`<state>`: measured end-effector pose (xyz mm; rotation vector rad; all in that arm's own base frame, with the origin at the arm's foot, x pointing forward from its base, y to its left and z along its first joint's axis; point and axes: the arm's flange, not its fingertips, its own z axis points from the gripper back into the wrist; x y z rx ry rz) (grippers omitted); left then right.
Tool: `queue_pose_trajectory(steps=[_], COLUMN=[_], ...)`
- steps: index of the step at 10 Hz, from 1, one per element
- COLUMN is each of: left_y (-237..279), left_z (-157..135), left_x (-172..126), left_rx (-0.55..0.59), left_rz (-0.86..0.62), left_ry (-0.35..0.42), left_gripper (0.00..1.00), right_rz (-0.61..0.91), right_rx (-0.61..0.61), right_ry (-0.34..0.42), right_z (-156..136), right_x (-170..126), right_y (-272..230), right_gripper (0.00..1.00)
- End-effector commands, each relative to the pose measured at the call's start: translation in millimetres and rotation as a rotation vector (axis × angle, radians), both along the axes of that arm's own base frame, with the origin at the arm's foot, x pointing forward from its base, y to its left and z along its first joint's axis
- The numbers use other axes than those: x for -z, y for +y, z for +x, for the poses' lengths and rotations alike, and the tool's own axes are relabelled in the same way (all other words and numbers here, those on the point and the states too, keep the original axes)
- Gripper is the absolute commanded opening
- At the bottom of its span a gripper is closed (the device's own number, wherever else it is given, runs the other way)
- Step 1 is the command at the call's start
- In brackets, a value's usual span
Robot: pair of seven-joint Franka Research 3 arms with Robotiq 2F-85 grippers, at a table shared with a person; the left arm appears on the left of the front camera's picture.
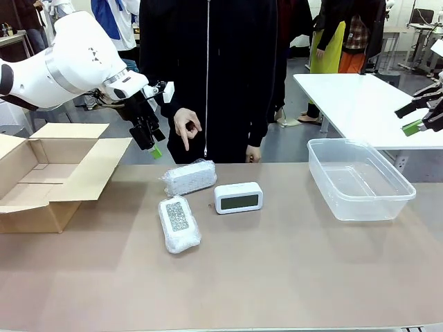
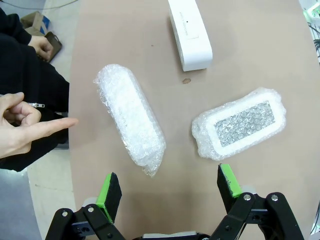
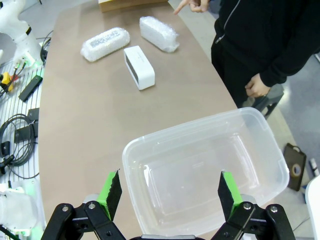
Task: Separate and place wrapped and unwrapped clocks.
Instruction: Pick up the Digital clock indicated by the person.
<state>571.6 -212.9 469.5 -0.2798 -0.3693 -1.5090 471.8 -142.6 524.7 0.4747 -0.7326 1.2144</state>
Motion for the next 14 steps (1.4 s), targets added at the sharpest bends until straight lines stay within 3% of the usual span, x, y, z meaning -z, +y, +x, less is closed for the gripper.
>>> queue_pose_trajectory(steps=[1,4,9,13,14], left_y=[0.4,-7.0,-74.0,-102.1,-109.3], left_z=[0.1,6.0,61.0,80.5,80.5], left_x=[-0.7,3.8,13.3,40.7,45.5], left_rx=[-0.011,-0.015,0.036,-0.168,-0.171], left_rz=[0.007,0.029,0.157,0.291,0.287], left_ry=[0.001,0.015,0.095,0.166,0.183], left_gripper=[1.0,1.0,1.0,1.0,1.0], right_rz=[0.007,0.007,0.007,0.007,0.007], right_rx=[-0.006,-0.006,-0.006,-0.006,-0.006], right_ry=[-0.001,-0.001,-0.001,-0.001,-0.001], right_z=[0.6,0.6,0.6,0.6,0.6], right_x=[0.6,0.6,0.6,0.6,0.6], right_y=[0.9,0.9,0.9,0.9,0.9], right_gripper=[1.0,1.0,1.0,1.0,1.0])
